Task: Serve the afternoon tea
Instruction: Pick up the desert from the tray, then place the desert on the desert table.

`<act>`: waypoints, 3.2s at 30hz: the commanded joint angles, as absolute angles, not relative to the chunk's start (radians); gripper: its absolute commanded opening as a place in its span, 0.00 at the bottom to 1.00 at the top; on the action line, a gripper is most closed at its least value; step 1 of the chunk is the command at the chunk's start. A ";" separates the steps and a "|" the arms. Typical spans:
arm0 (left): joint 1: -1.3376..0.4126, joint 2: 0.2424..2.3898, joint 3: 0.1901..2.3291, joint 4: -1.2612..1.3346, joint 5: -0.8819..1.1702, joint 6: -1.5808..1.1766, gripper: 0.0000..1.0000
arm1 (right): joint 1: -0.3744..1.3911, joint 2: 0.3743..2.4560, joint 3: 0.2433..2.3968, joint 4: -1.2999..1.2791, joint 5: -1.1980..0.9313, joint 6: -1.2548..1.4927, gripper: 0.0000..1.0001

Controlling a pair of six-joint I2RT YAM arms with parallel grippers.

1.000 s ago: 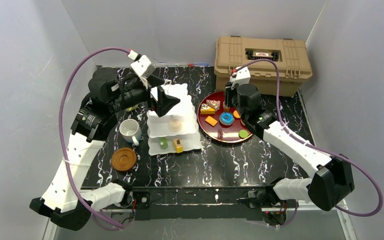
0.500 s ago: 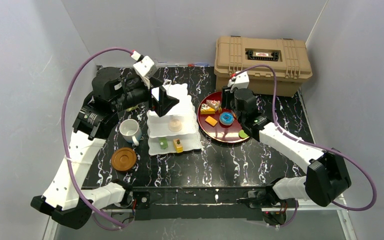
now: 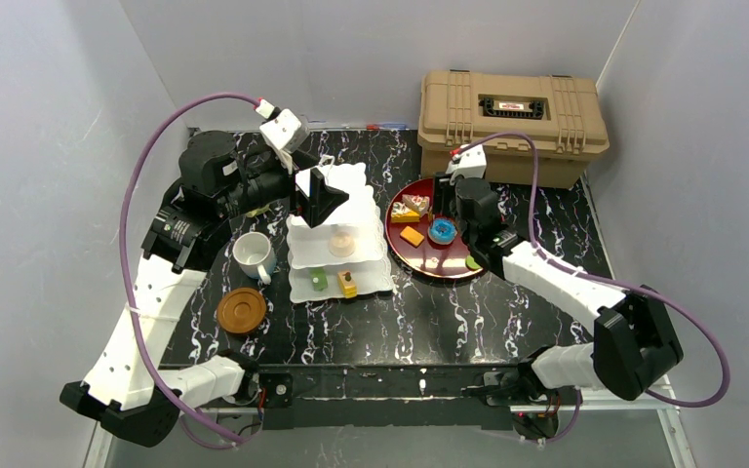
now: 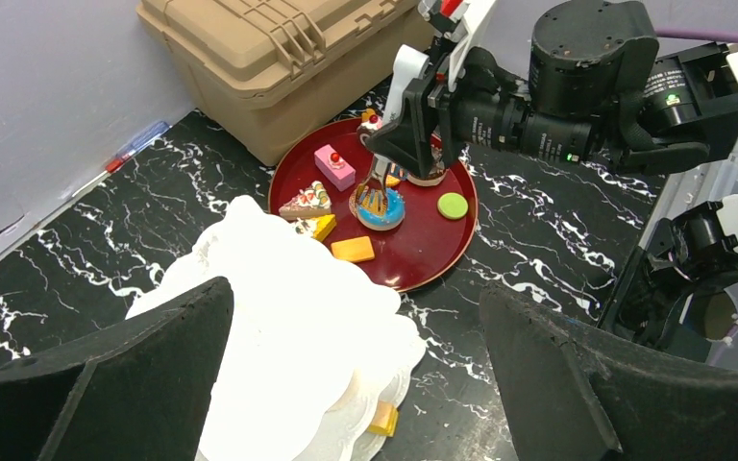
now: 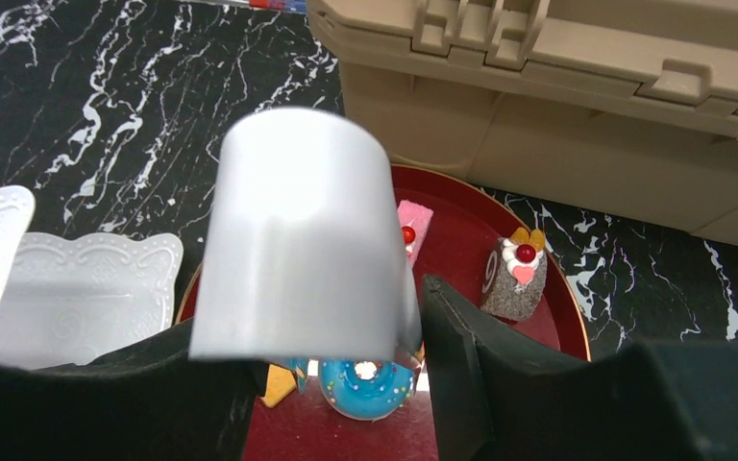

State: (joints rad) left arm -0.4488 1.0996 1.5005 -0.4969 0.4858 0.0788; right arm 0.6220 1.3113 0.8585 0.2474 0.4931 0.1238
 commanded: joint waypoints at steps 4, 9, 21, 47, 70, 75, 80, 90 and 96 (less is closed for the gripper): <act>-0.448 1.082 1.516 -0.501 0.487 0.092 0.98 | 0.611 1.347 0.840 0.341 0.528 0.125 0.63; -0.448 1.082 1.523 -0.508 0.489 0.098 0.98 | 0.603 1.365 0.828 0.366 0.526 0.137 0.64; -0.448 1.083 1.529 -0.503 0.494 0.094 0.98 | 0.592 1.390 0.805 0.371 0.498 0.155 0.64; -0.448 1.082 1.549 -0.517 0.496 0.090 0.98 | 0.580 1.362 0.816 0.354 0.428 0.140 0.35; -0.264 1.210 1.738 -0.596 0.300 0.008 0.98 | 0.618 1.144 1.135 0.037 0.193 0.080 0.24; -0.249 1.207 1.744 -0.601 0.302 -0.006 0.98 | 0.669 1.147 1.214 -0.037 0.126 0.109 0.24; -0.247 1.211 1.741 -0.613 0.304 -0.029 0.98 | 0.749 1.174 1.211 0.022 0.138 0.139 0.24; -0.248 1.206 1.733 -0.623 0.316 -0.013 0.98 | 0.807 1.224 1.133 0.217 0.128 0.198 0.24; -0.247 1.202 1.719 -0.614 0.343 -0.018 0.98 | 0.820 1.254 1.098 0.301 0.125 0.205 0.24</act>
